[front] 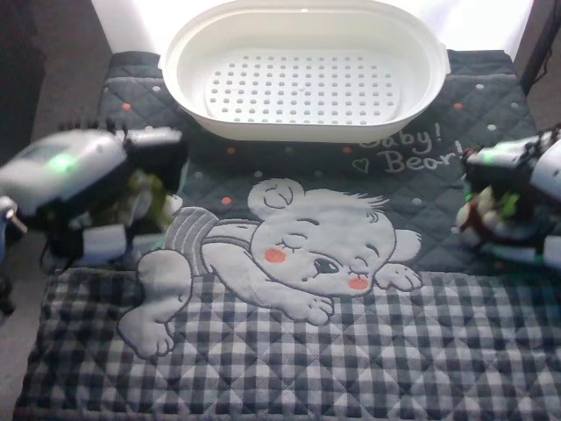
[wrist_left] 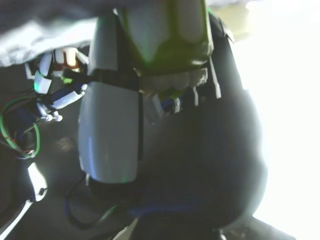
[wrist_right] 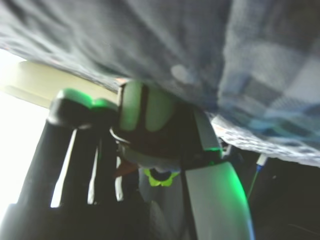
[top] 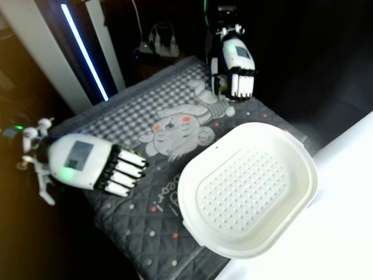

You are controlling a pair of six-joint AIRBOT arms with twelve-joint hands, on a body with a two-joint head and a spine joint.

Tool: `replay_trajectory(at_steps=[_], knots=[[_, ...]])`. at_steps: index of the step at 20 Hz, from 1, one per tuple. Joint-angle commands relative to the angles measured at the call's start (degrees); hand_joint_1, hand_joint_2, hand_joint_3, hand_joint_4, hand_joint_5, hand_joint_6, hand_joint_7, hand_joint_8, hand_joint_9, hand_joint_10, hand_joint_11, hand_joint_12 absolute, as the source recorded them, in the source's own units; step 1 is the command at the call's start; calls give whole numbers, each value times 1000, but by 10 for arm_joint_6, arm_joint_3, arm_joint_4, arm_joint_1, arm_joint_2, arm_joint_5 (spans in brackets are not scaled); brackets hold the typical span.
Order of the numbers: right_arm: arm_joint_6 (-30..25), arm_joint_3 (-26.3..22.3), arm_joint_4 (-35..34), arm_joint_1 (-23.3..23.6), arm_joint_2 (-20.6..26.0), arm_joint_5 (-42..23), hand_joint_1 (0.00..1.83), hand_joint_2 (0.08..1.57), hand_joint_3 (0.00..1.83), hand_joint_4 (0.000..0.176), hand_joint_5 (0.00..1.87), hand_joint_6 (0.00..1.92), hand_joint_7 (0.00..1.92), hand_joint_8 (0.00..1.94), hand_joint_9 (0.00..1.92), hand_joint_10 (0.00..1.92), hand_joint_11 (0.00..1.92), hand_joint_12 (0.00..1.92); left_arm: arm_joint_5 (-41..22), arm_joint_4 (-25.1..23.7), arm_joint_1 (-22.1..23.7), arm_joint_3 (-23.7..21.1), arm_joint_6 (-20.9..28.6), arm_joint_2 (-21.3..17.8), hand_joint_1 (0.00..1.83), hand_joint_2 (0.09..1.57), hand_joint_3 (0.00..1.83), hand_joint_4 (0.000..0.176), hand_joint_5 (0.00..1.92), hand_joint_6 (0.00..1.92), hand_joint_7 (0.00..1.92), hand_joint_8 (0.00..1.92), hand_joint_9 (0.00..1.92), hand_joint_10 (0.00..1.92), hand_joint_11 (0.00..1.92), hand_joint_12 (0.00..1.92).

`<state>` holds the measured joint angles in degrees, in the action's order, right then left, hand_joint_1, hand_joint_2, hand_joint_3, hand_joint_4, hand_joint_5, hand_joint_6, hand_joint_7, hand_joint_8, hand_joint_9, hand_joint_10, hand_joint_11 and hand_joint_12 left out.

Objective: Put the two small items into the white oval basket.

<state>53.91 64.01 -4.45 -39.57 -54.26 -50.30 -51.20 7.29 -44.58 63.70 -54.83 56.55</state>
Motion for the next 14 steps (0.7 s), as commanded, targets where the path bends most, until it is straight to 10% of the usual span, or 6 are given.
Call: replay_trajectory(at_steps=[1, 7, 11, 14], knots=[[1, 2, -10, 10, 11, -91, 1286, 1248, 146, 0, 515, 1652, 629, 1579, 641, 1698, 659, 1921, -77, -6, 11, 4, 1, -5, 1627, 1262, 0, 0, 368, 1776, 463, 1662, 509, 1778, 618, 1829], [36, 48, 2, 141, -20, -29, 1275, 998, 693, 0, 522, 1781, 673, 1708, 702, 1821, 828, 1921, -4, -30, 139, 75, 1, 37, 1453, 1309, 21, 0, 377, 1807, 500, 1671, 557, 1850, 720, 1921], [45, 103, 24, 219, -76, 47, 1234, 1083, 609, 0, 474, 1829, 584, 1793, 640, 1889, 840, 1921, 71, -51, 223, 137, 1, 86, 1444, 1297, 51, 0, 406, 1833, 509, 1702, 545, 1839, 707, 1921], [45, 149, 28, 254, -118, 95, 1046, 1127, 608, 0, 451, 1889, 624, 1837, 790, 1921, 940, 1921, 107, -52, 260, 197, 4, 138, 1447, 953, 743, 0, 459, 1815, 587, 1775, 648, 1910, 844, 1921]])
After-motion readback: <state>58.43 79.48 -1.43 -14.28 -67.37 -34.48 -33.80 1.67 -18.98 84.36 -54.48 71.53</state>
